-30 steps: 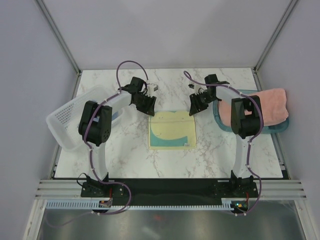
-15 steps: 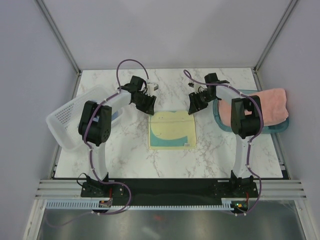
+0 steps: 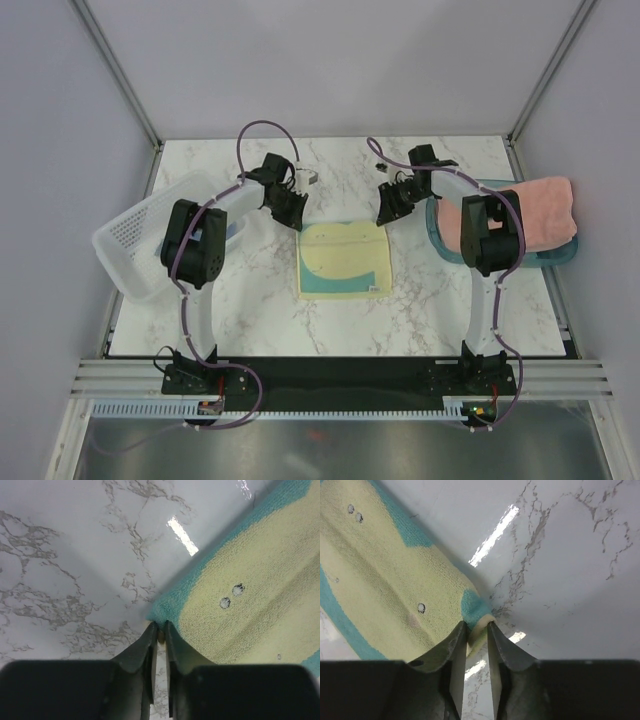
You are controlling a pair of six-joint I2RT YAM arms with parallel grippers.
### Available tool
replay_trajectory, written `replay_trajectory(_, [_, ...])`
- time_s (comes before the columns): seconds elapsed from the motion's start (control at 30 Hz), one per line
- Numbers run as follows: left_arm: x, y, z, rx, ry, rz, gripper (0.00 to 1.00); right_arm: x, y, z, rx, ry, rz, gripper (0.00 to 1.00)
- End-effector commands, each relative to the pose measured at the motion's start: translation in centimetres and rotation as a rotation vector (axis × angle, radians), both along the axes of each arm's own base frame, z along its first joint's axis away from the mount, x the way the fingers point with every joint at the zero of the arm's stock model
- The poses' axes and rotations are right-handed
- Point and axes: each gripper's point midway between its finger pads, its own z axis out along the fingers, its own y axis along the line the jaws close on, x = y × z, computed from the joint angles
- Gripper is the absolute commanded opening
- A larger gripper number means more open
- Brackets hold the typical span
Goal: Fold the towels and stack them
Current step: Fold the towel
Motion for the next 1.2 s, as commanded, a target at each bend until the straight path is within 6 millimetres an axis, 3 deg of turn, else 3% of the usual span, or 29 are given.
replay_trajectory(0.0, [1.5, -0.2, 0.8, -0.003, -0.047, -0.033, 0.12, 1.5, 0.8, 0.2, 0.037, -0.049, 0.024, 0.28])
replay_trajectory(0.07, [1.9, 0.0, 1.0, 0.01, -0.059, -0.023, 0.02, 2.2, 0.4, 0.0, 0.016, -0.062, 0.001, 0.14])
replay_trajectory(0.1, [2.5, 0.2, 1.2, 0.03, -0.079, -0.013, 0.02, 2.5, 0.3, 0.0, 0.005, -0.073, -0.012, 0.03])
replay_trajectory(0.13, [3.2, 0.5, 1.5, 0.045, -0.104, -0.001, 0.02, 3.5, 0.3, 0.4, 0.001, -0.122, -0.027, 0.0])
replay_trajectory(0.17, [3.6, 0.7, 1.7, 0.06, -0.122, 0.012, 0.02, 3.5, -0.1, -0.2, -0.018, -0.124, -0.058, 0.0])
replay_trajectory(0.23, [4.9, 1.1, 2.5, 0.076, -0.18, 0.037, 0.02, 4.7, 0.0, 1.4, -0.001, -0.222, -0.071, 0.0])
replay_trajectory(0.37, [6.1, 1.7, 3.8, 0.093, -0.253, 0.086, 0.02, 5.0, -0.1, 2.1, 0.002, -0.279, -0.089, 0.0])
replay_trajectory(0.47, [6.2, 2.1, 3.4, 0.118, -0.257, 0.092, 0.02, 5.1, -0.3, 1.4, -0.011, -0.274, -0.096, 0.0])
replay_trajectory(0.77, [5.8, 2.2, 2.4, 0.124, -0.235, 0.088, 0.02, 6.6, 0.1, 2.9, 0.026, -0.335, -0.132, 0.0])
replay_trajectory(1.03, [6.1, 3.0, 1.2, 0.171, -0.245, 0.118, 0.02, 7.0, -0.1, 0.9, 0.011, -0.311, -0.163, 0.0])
replay_trajectory(1.17, [6.5, 3.2, 1.4, 0.173, -0.267, 0.138, 0.02, 7.3, -0.1, 1.4, 0.016, -0.339, -0.168, 0.0])
